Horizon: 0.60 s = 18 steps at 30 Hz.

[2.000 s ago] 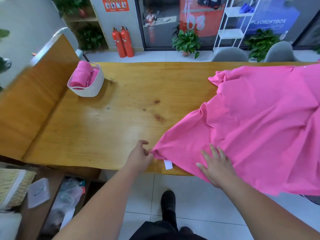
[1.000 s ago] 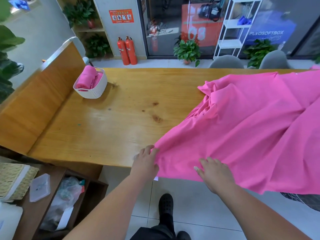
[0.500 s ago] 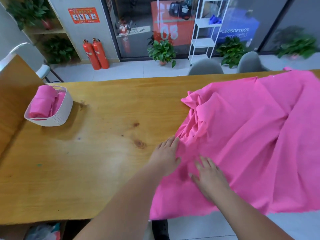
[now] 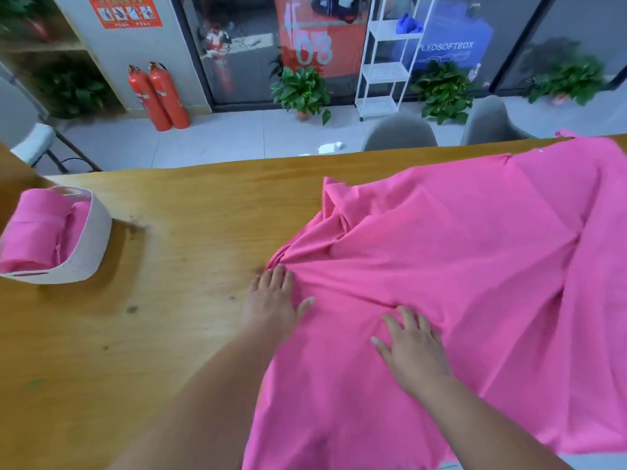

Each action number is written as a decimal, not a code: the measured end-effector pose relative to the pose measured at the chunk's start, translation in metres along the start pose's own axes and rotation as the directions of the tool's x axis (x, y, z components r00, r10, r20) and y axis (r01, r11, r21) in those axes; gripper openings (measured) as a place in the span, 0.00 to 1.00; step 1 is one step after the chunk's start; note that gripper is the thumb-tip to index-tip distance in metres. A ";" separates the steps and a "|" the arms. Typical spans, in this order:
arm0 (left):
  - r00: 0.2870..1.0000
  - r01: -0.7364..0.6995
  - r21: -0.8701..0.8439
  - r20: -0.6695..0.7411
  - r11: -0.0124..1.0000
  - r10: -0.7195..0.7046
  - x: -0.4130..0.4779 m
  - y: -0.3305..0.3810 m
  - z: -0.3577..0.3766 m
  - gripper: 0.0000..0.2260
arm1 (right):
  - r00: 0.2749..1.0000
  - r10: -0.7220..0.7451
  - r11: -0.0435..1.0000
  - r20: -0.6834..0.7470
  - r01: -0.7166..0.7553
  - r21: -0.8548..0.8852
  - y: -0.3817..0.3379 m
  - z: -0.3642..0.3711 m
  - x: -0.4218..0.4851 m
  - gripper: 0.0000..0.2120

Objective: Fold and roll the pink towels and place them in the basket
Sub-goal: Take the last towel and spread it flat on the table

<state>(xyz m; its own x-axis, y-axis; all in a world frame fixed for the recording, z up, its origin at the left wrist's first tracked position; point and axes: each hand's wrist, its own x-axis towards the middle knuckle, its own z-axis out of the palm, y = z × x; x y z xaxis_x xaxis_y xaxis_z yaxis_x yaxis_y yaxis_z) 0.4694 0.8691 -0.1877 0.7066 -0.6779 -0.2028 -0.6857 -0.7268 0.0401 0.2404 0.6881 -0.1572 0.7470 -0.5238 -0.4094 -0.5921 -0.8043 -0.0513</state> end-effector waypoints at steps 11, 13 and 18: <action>0.997 0.066 -0.159 -0.026 0.985 -0.071 0.018 -0.039 -0.027 0.35 | 0.978 -0.186 0.983 -0.098 0.186 -0.005 -0.048 -0.041 0.060 0.31; 0.997 0.069 -0.195 0.044 0.978 -0.061 0.029 -0.040 -0.026 0.36 | 0.972 -0.229 0.973 -0.056 0.229 -0.002 -0.048 -0.044 0.075 0.33; 0.924 0.383 -0.171 0.068 0.908 -0.377 0.041 -0.059 -0.025 0.38 | 0.971 -0.226 0.974 0.084 0.227 -0.004 -0.043 -0.044 0.109 0.37</action>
<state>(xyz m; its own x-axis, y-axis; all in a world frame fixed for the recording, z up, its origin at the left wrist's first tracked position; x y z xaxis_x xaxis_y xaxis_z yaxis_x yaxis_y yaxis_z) 0.5436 0.8817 -0.1735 0.8992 -0.3449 -0.2694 -0.3220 -0.9383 0.1263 0.3608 0.6528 -0.1593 0.8331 -0.3032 -0.4627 -0.4061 -0.9032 -0.1393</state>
